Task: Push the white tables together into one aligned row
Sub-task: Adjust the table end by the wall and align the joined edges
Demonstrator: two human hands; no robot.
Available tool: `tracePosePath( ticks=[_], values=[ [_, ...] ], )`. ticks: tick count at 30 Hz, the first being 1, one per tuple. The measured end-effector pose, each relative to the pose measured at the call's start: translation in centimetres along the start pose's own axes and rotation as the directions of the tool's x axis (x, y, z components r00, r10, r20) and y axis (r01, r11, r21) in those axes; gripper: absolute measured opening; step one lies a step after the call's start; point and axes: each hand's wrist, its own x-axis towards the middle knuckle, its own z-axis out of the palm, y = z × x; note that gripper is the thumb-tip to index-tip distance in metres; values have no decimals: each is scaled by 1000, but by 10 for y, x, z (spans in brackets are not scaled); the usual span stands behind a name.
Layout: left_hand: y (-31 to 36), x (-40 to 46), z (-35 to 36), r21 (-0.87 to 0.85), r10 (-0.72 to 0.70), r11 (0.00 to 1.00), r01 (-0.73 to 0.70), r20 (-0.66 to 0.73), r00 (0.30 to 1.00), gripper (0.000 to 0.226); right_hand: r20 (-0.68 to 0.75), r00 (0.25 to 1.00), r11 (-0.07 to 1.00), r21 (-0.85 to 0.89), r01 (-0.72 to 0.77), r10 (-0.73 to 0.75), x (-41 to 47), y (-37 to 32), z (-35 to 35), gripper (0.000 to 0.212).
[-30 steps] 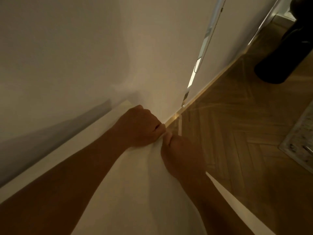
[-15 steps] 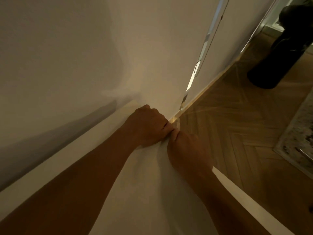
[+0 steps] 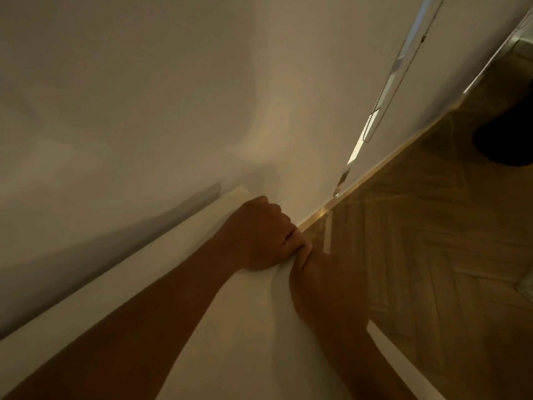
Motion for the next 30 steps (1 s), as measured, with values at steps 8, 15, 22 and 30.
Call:
tracePosePath(
  ticks=[8,15,22,30],
  values=[
    [4,-12,-3,-167,-156,978,128,-166,974,31,57,993,994,29,104,-106,6,10,22,73],
    [33,-54,-6,-243,-552,823,514,-124,825,52,-118,951,958,-24,285,-286,-14,6,10,38],
    [69,-181,2,-170,-641,765,621,-100,761,51,-116,806,814,-106,571,-580,-85,-28,59,62],
    [116,-365,-16,-163,-766,641,750,-75,638,51,3,674,673,-34,739,-739,-220,-81,100,59]
  ],
)
